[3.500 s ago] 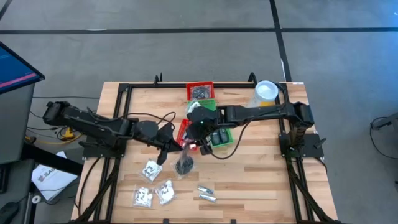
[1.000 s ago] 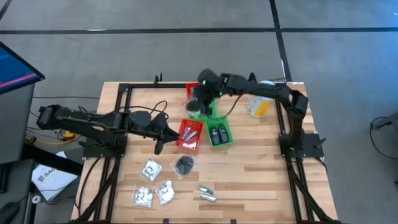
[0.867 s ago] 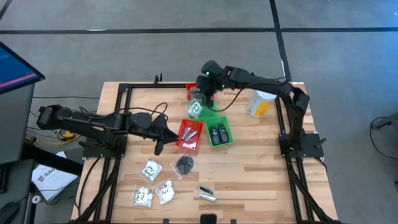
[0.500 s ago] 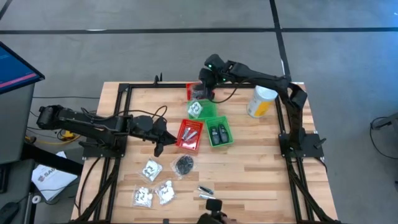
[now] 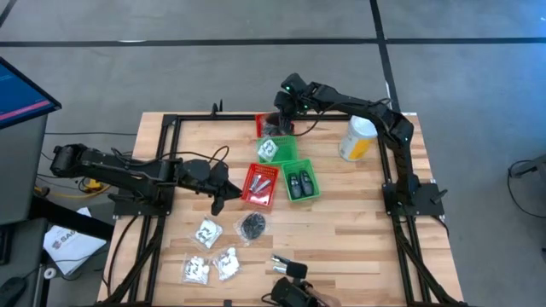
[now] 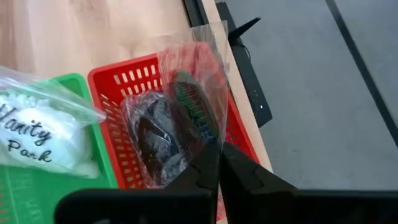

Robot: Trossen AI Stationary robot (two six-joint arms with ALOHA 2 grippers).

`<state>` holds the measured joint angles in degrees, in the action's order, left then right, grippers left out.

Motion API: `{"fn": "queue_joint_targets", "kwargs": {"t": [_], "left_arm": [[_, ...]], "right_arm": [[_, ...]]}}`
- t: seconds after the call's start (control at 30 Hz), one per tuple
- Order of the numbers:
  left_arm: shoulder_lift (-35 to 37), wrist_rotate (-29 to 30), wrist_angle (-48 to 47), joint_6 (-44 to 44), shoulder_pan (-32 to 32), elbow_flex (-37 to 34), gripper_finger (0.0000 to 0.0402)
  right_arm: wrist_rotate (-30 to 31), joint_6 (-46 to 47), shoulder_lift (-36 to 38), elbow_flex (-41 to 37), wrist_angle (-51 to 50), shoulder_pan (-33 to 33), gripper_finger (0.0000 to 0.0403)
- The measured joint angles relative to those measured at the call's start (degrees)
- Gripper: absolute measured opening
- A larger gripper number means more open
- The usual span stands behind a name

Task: Pick & Place Travel size toiletries
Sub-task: Put the black hairbrush into the top red bin, then put the white cotton pack into the top green bin

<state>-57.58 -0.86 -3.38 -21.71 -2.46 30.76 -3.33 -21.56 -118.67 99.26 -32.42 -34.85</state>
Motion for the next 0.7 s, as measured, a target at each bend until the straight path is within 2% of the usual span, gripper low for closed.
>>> {"fn": "queue_joint_targets", "kwargs": {"t": [0.43, 0.53, 0.7], "left_arm": [[0.0, 0.0, -0.3, 0.0, 0.0, 0.0, 0.0067], [0.0, 0.0, -0.5, -0.2, 0.0, 0.0, 0.0067], [0.0, 0.0, -0.8, -0.4, -0.8, 0.0, 0.0067]], "right_arm": [[-1.3, 0.6, -0.7, 0.0, 0.7, 1.5, 0.0005], [-1.3, 0.8, -0.7, 0.0, 1.8, 1.4, 0.0023], [-0.8, 1.5, -0.7, 0.0, 1.7, 1.3, 0.0086]]}}
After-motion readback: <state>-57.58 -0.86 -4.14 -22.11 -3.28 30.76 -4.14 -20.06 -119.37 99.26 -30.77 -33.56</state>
